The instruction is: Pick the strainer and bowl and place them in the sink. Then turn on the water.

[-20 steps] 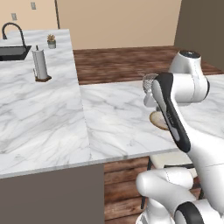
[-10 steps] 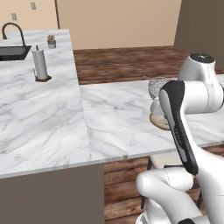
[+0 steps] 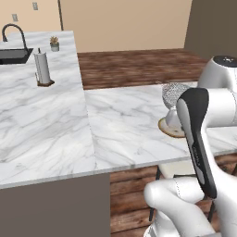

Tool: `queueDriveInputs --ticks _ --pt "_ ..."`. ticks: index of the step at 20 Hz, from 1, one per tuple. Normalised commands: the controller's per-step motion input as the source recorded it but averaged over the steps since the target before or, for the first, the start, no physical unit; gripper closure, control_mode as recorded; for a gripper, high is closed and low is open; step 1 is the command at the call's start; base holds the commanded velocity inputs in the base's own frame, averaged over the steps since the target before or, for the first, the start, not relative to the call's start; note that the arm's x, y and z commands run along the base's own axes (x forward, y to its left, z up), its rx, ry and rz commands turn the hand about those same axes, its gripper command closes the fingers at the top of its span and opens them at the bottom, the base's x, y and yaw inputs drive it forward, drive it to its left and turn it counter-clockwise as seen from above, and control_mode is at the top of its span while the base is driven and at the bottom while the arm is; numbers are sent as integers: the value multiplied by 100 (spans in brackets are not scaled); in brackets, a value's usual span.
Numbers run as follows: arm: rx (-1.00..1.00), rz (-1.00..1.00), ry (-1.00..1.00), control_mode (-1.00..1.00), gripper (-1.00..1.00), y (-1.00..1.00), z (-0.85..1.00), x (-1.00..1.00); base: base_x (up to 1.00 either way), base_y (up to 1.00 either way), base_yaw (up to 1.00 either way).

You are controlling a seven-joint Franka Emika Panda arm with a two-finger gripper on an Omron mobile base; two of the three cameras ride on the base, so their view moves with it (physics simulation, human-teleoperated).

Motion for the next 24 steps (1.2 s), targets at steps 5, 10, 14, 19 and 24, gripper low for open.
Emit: queueDriveInputs --ticks 5,10,14,19,24 --pt "0 0 0 -100 100 0 9 -36 0 0 0" --pt "0 0 0 100 100 0 6 -21 -20 0 0" --pt "0 0 0 100 100 0 0 0 -87 4 0" --pt "0 0 0 100 100 0 0 0 -89 78 -2" --pt "0 0 0 100 100 0 0 0 -59 100 -5"
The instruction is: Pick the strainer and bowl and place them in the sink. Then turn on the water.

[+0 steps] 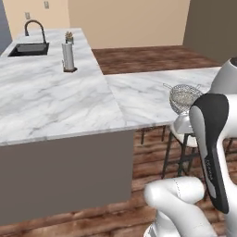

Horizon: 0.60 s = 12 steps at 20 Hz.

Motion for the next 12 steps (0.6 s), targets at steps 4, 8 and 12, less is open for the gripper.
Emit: queueDriveInputs --ticks 4,8,12 --pt "0 0 0 100 100 0 0 0 -36 100 -2" --pt "0 0 0 100 100 0 0 0 -17 100 -1" --pt "0 0 0 100 100 0 0 0 -5 100 0"
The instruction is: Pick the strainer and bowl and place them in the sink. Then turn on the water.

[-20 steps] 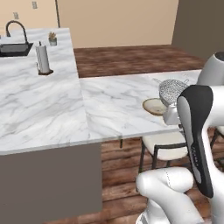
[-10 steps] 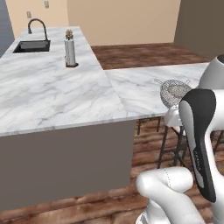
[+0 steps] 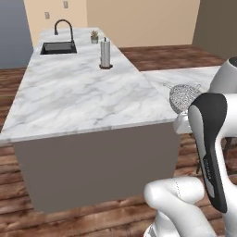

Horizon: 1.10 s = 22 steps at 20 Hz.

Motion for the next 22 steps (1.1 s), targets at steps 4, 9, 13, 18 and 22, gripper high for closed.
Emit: queueDriveInputs --ticks 4,9,13,18,22 --pt "0 0 0 100 100 0 0 0 0 100 0" --pt "0 0 0 100 100 0 0 0 0 100 -3" --pt "0 0 0 100 100 0 0 0 0 100 -8" --pt "0 0 0 100 100 0 0 0 0 100 -14" --pt "0 0 0 100 100 0 0 0 4 100 -26"
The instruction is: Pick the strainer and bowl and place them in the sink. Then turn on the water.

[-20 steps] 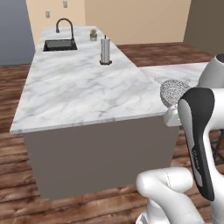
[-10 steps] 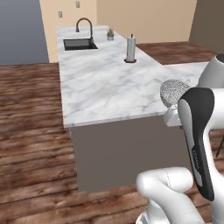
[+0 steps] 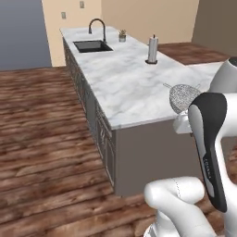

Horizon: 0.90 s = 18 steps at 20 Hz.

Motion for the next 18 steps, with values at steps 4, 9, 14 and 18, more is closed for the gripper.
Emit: queueDriveInputs --ticks 4,9,14,18 --pt "0 0 0 100 100 0 0 0 8 100 -41" --pt "0 0 0 100 100 0 0 0 27 100 -50" --pt "0 0 0 100 100 0 0 0 42 100 -56" --pt "0 0 0 100 100 0 0 0 39 86 -65"
